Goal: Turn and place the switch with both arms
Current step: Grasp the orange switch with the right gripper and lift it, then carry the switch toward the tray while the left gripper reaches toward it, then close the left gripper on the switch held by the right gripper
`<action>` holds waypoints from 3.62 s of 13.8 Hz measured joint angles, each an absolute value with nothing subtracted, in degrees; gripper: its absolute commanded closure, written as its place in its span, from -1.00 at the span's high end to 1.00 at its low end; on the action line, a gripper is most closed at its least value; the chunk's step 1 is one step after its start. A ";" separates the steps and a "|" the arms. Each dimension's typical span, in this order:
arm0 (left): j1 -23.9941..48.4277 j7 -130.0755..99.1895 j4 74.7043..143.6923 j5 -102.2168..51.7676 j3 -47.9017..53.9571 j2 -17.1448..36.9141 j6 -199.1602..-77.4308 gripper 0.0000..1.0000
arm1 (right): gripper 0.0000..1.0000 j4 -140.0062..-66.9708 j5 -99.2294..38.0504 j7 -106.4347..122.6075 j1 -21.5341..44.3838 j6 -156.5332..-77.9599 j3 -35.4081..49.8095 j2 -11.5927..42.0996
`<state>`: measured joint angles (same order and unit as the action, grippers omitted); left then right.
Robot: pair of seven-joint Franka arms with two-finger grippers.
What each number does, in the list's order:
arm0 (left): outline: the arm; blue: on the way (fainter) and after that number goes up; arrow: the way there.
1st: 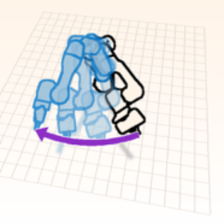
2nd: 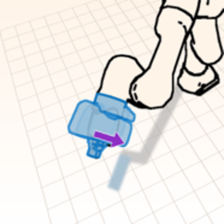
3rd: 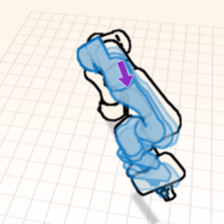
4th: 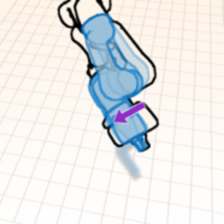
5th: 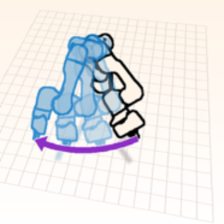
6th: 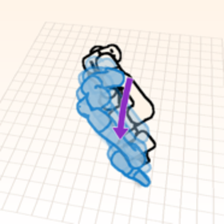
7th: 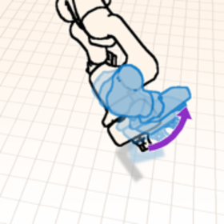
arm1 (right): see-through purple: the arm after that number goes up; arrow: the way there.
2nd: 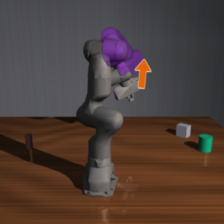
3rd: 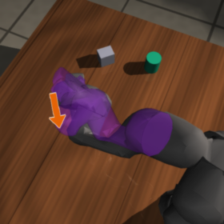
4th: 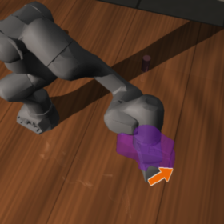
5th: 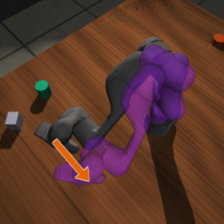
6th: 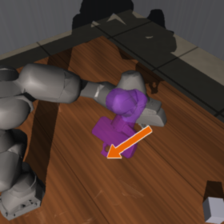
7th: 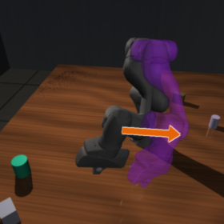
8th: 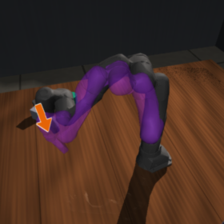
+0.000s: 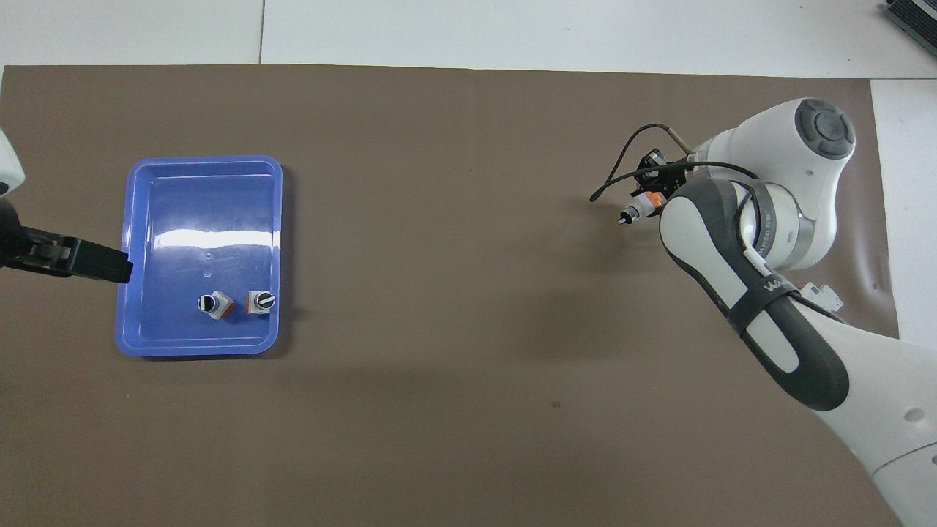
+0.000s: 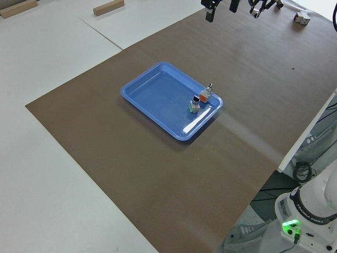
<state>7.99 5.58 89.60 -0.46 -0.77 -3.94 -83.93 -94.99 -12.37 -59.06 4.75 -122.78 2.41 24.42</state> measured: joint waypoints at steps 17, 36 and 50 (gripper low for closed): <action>8.26 -19.48 91.26 -30.00 -1.69 -4.53 -85.43 0.31 | -1.00 -85.40 -34.16 -112.69 12.90 -111.49 18.05 14.89; 11.81 -55.27 99.31 -32.15 1.70 -7.59 -95.34 0.02 | -1.00 -85.44 -32.39 -113.07 18.36 -116.04 18.21 14.85; 12.15 -65.35 102.52 -33.31 3.65 -8.32 -100.99 -0.35 | -1.00 -85.44 -32.36 -113.07 18.33 -116.12 18.16 14.85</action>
<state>12.15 -65.35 102.52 -33.31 3.65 -8.32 -100.99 -85.44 -32.36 -113.07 18.33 -116.12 18.16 14.85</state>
